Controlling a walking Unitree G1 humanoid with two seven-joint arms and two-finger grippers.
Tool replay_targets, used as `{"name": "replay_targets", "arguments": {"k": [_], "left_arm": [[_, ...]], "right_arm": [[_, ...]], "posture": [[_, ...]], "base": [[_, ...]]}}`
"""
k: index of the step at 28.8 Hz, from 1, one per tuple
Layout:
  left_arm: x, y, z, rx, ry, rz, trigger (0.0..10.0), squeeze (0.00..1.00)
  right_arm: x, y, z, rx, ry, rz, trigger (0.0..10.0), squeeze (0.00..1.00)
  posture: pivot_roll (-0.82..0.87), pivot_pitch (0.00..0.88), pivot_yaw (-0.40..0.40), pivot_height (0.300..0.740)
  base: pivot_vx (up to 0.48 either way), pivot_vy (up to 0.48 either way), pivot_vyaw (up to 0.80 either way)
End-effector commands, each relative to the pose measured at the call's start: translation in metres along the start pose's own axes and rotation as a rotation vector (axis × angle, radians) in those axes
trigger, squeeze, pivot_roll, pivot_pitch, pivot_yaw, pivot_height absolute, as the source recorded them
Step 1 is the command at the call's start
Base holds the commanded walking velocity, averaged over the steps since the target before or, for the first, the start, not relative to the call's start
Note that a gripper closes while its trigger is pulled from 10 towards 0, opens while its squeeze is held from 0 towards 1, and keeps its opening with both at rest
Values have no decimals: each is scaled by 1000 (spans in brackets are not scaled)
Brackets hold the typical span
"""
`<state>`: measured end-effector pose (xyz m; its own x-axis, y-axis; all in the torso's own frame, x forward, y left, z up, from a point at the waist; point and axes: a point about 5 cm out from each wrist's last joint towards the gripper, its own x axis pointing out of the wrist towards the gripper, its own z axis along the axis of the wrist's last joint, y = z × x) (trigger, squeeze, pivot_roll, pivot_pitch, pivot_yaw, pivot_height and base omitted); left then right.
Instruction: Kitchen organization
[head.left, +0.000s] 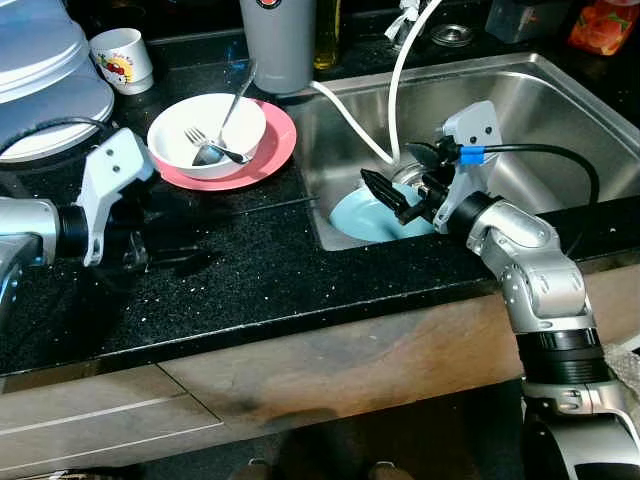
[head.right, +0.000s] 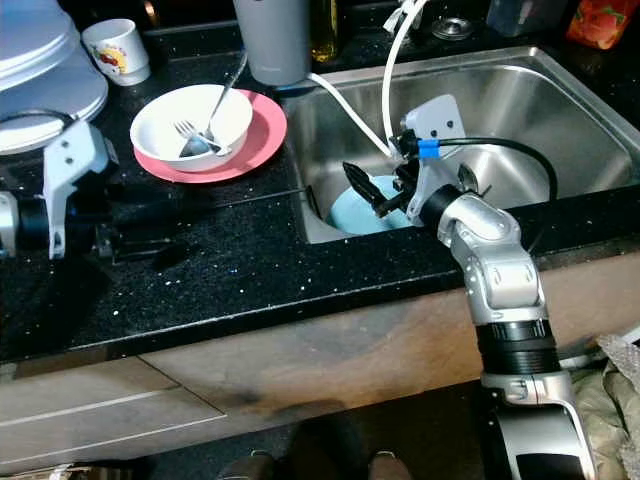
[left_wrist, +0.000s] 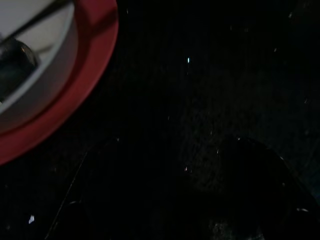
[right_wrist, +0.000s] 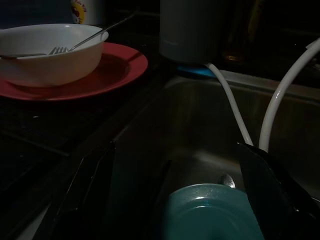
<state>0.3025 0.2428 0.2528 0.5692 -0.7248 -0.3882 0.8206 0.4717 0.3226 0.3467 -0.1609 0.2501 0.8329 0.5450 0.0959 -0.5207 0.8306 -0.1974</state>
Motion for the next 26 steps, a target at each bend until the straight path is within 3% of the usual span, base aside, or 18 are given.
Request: {"name": "replay_targets", "arguments": {"k": [1, 8, 13, 20, 21, 22, 23, 24, 26], "left_arm": [[-5, 0, -5, 5, 64, -3, 10000, 0], [-9, -2, -23, 30, 217, -4, 10000, 0], [-9, -3, -30, 18, 236, -12, 10000, 0], [-9, -2, -35, 12, 246, -12, 10000, 0], [-9, -2, -35, 11, 247, -12, 8314, 0], [-9, -2, -35, 11, 247, -12, 8314, 0], [-9, -2, -36, 7, 247, -13, 4471, 0], [-9, -2, -37, 3, 248, -14, 1608, 0], [-9, -2, -38, 1, 250, -16, 1412, 0]], "right_arm": [[1, 2, -2, 7, 2, 14, 10000, 0], [2, 3, -2, 5, 5, 23, 10000, 0], [2, 6, -4, 1, 15, 51, 10000, 0], [0, 26, 1, 36, -25, 216, 10000, 0], [-1, 31, 2, 37, -32, 250, 10000, 0], [-1, 31, 2, 37, -32, 250, 10000, 0], [-3, 38, 3, 45, -48, 310, 10000, 0], [-5, 45, 5, 59, -65, 372, 10000, 0], [-8, 52, 7, 79, -84, 432, 10000, 0]], "posture": [[62, 155, 27, 740], [60, 154, 25, 740], [59, 154, 25, 740], [58, 153, 26, 740], [58, 153, 26, 740], [58, 153, 26, 740], [58, 153, 26, 740], [58, 153, 26, 740], [58, 153, 26, 740]], "base": [[0, 0, 0], [0, 0, 0], [0, 0, 0], [0, 0, 0], [0, 0, 0], [0, 0, 0], [0, 0, 0], [0, 0, 0], [0, 0, 0]]}}
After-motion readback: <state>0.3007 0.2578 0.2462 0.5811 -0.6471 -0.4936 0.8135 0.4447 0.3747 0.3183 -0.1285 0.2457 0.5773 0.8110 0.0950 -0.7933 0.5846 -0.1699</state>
